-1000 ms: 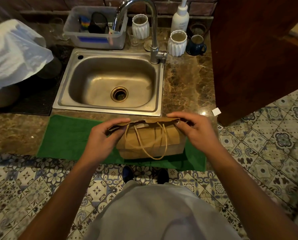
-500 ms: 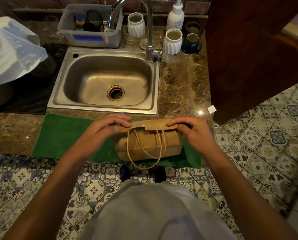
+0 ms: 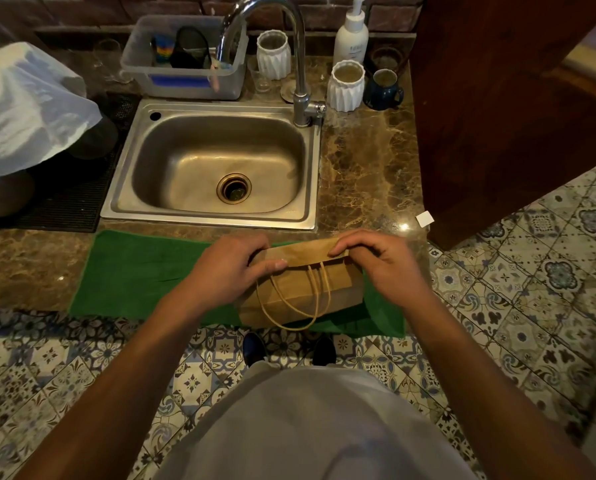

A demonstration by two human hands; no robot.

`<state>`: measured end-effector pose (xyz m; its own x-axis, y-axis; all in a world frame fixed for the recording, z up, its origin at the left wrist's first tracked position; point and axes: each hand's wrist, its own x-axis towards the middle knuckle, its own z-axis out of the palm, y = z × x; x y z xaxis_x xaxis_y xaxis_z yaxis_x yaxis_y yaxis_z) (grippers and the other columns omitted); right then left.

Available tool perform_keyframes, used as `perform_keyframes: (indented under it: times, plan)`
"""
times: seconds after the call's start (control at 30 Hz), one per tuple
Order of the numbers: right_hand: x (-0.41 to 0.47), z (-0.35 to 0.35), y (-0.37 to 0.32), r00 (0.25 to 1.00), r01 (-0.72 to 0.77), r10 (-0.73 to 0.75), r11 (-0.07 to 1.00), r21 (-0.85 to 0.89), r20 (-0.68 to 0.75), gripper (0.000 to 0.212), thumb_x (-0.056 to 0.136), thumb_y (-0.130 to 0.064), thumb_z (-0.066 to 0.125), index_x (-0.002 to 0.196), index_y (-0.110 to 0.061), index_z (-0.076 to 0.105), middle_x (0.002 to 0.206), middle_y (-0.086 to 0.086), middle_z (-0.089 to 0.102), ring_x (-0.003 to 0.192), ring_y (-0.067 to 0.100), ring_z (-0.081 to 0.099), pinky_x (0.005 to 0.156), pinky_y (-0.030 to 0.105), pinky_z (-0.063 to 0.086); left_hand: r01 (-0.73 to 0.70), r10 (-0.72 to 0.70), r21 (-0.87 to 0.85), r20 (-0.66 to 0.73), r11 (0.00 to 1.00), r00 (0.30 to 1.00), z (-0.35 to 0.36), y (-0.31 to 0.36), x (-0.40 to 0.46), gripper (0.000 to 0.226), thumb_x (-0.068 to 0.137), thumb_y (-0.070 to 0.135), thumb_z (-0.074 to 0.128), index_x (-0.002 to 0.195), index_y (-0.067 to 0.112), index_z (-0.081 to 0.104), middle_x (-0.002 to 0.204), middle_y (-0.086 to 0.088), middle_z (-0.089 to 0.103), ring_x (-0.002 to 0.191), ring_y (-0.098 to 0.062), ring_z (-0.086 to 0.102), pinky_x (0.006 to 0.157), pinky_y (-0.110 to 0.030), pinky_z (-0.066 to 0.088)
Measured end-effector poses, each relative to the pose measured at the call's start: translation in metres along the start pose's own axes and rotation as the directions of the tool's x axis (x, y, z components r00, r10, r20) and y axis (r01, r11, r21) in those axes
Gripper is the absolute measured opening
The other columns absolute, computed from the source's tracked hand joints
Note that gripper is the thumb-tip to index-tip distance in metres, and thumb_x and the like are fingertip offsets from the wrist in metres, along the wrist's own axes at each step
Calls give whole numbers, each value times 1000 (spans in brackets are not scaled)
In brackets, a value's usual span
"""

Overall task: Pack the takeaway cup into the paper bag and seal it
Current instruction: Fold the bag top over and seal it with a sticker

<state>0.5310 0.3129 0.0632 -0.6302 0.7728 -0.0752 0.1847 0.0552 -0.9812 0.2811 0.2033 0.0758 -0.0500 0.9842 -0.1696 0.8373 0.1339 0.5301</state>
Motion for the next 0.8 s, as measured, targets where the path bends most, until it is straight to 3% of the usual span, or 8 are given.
perform_keyframes:
  times: [0.13, 0.23, 0.33, 0.4, 0.47, 0.67, 0.8]
  plan:
    - [3, 4, -11, 999, -45, 46, 998, 53, -15, 36, 83, -7, 44, 87, -22, 77, 107, -6, 74, 110, 10, 64, 90, 28, 51, -19, 20, 26, -27, 999, 999, 0, 0, 3, 33, 91, 54, 63, 84, 21, 62, 71, 5, 61, 64, -13, 53, 57, -34, 39]
    - [7, 6, -25, 998, 8, -22, 972, -233, -58, 24, 94, -21, 57, 110, -28, 72, 120, -13, 68, 117, 7, 59, 97, 33, 49, -62, 63, 22, -27, 998, 998, 1, 5, 2, 30, 92, 47, 66, 83, 19, 62, 72, 4, 61, 64, -14, 54, 58, -36, 43]
    - [18, 14, -36, 989, 96, -16, 833, -545, 149, 33, 97, -34, 62, 128, -26, 64, 124, -10, 65, 115, 10, 58, 97, 34, 48, -94, 96, 47, -31, 994, 995, 4, 11, 1, 28, 92, 45, 67, 82, 20, 61, 73, 5, 59, 65, -13, 52, 58, -36, 44]
    - [25, 23, -39, 952, 163, 54, 742, -650, 301, 35, 95, -48, 57, 123, -29, 68, 115, -7, 71, 102, 14, 65, 88, 41, 55, -98, 101, 70, -42, 993, 994, 7, 12, -1, 31, 92, 50, 62, 82, 21, 58, 74, 6, 57, 66, -14, 51, 58, -36, 44]
    - [28, 30, -41, 930, 219, 73, 674, -706, 359, 38, 92, -57, 50, 116, -35, 70, 107, -9, 73, 97, 17, 67, 80, 43, 56, -103, 109, 87, -61, 991, 992, 7, 8, -4, 34, 91, 55, 55, 81, 23, 57, 74, 7, 55, 68, -15, 50, 58, -36, 44]
    - [31, 41, -49, 923, 322, -1, 547, -773, 384, 19, 94, -39, 60, 108, -37, 72, 100, -6, 73, 97, 23, 65, 69, 33, 41, -124, 130, 105, -52, 987, 990, 11, 14, -7, 33, 89, 55, 51, 83, 24, 59, 78, 8, 53, 76, -15, 48, 63, -38, 46]
    - [24, 41, -48, 925, 344, -60, 551, -760, 375, 17, 94, -38, 62, 107, -36, 73, 96, -7, 74, 95, 21, 66, 73, 33, 44, -131, 124, 83, 86, 988, 989, 6, 9, -4, 50, 91, 64, 41, 109, 28, 71, 111, 10, 70, 101, -14, 60, 81, -38, 52]
